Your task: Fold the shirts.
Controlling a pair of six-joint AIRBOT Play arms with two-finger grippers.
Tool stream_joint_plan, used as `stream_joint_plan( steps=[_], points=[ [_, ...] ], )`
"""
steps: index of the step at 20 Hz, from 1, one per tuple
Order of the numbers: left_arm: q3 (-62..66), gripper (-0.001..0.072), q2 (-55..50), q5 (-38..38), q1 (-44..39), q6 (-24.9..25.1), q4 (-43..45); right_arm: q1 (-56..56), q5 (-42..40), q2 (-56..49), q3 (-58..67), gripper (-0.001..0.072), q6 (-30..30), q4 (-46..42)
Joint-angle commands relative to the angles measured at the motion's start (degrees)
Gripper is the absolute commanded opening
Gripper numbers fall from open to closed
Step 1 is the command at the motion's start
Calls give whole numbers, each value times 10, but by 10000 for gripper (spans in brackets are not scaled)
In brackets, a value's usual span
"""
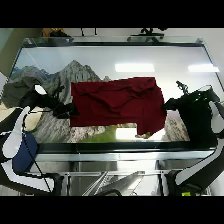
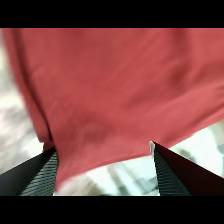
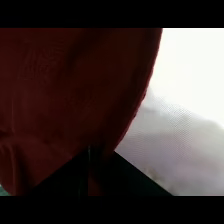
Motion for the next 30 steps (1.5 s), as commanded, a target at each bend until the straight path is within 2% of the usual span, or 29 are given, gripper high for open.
stream_joint_plan(
  steps=[1,6,11,15,19,22,23,24,25,26,27,28,30],
  points=[
    [0,618,0,-19,14,-14,76,0,1,0,1,181,0,0],
    [-1,617,0,-10,44,-24,65,0,1,0,1,181,0,0],
    [-1,616,0,27,-5,-17,65,0,-1,0,1,181,0,0],
    [-1,591,-18,15,-26,-13,64,0,-1,0,1,181,0,0],
    [-1,589,-51,-14,-26,32,-28,0,1,0,1,181,0,0],
    [0,588,-47,-15,-23,37,-23,0,10,0,1,181,0,0],
    [0,493,-45,-14,-18,37,-23,0,10,0,1,181,0,0],
    [0,141,-43,-14,-13,37,-23,0,10,0,1,179,0,0],
    [1,10,-42,-14,-8,40,-24,0,12,0,1,138,0,0],
    [1,13,-42,-15,-2,40,-24,1,18,0,1,82,0,0],
    [1,12,-42,-15,1,39,-25,1,23,0,1,72,1,2],
    [1,12,-40,-15,3,36,-26,1,25,2,1,18,5,8],
    [1,11,-18,-9,3,36,-26,0,25,19,1,18,3,54]
  ],
)
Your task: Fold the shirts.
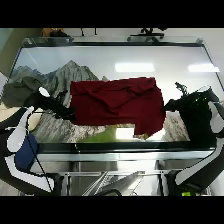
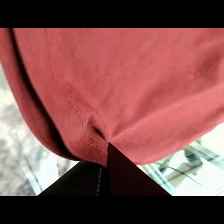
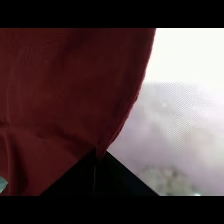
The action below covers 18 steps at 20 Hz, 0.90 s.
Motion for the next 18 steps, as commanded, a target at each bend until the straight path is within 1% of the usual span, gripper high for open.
stream_joint_plan(
  steps=[1,2,4,6,7,8,9,11,13,15,16,18],
  points=[
    [3,10,42,5,4,0,-9,0,8,30,2,18,-9,92],
    [14,10,67,2,4,3,-19,-1,8,54,6,18,-23,149],
    [70,10,133,-16,4,19,-69,-1,6,119,31,18,-56,275],
    [165,11,214,-15,4,38,-142,-4,-7,206,64,19,-117,455],
    [222,11,252,-2,4,47,-174,-6,-35,259,80,18,-159,539],
    [289,11,294,24,4,50,-193,-9,-78,311,93,19,-200,591],
    [352,12,331,57,4,52,-201,-14,-134,367,106,18,-237,614],
    [466,12,401,128,5,51,-180,-25,-245,473,116,18,-293,588],
    [518,11,470,184,18,45,-142,-30,-350,560,116,18,-304,514],
    [493,11,538,225,43,31,-99,-30,-421,622,116,18,-304,445],
    [459,12,570,243,57,30,-89,-30,-439,640,116,18,-304,421],
    [395,12,606,263,76,32,-89,-30,-439,642,116,18,-303,407]
  ],
)
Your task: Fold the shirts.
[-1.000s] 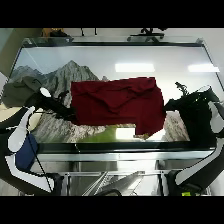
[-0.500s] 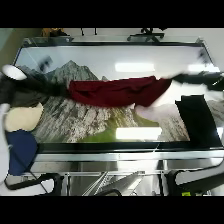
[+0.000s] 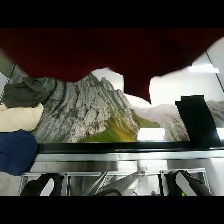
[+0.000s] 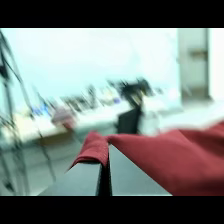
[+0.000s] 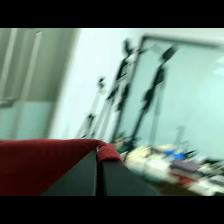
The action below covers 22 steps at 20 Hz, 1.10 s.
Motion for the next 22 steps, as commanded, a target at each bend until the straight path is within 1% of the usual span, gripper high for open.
stream_joint_plan(
  steps=[1,3,6,8,9,12,14,15,16,18,20,22],
  points=[
    [-70,11,74,64,32,-4,25,-2,-52,31,2,18,-9,-47],
    [-116,12,60,54,35,-4,19,-2,4,-19,2,18,34,-48],
    [-179,12,-8,2,-3,-4,-9,0,118,-130,0,18,118,-48],
    [-231,12,-77,-13,-44,-4,-3,7,179,-216,-15,18,148,-50],
    [-259,12,-115,-16,-57,0,-3,18,189,-254,-30,18,148,-59],
    [-337,12,-248,-3,-72,30,-3,62,169,-377,-83,18,146,-112],
    [-363,12,-353,29,-57,49,-3,80,117,-473,-92,18,145,-148],
    [-361,12,-411,43,-43,55,-4,83,85,-521,-91,17,145,-146],
    [-342,12,-466,41,-31,59,-5,84,58,-561,-86,17,146,-140],
    [-264,11,-569,11,-14,60,-7,84,48,-636,-47,17,146,-106],
    [-171,11,-633,-15,-12,59,-6,84,49,-689,21,17,153,-96],
    [-79,11,-672,-35,-21,39,-3,84,48,-716,88,17,167,-99]
  ],
)
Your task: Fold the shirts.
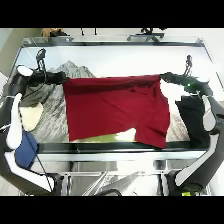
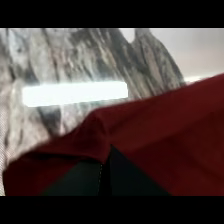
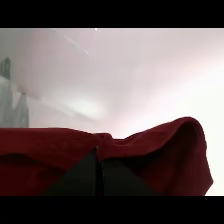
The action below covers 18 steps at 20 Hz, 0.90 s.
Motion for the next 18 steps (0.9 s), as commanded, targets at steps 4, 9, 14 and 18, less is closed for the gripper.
stream_joint_plan(
  steps=[4,9,14,18],
  points=[
    [233,12,-113,-73,-24,-83,86,-2,3,-73,156,17,54,-64],
    [172,12,-95,-96,-43,-108,168,-8,87,-65,169,16,120,-207],
    [158,12,-104,-104,-71,-152,290,11,98,-68,164,15,168,-333],
    [172,12,-128,-104,-84,-152,301,22,85,-79,164,15,170,-339]
  ],
)
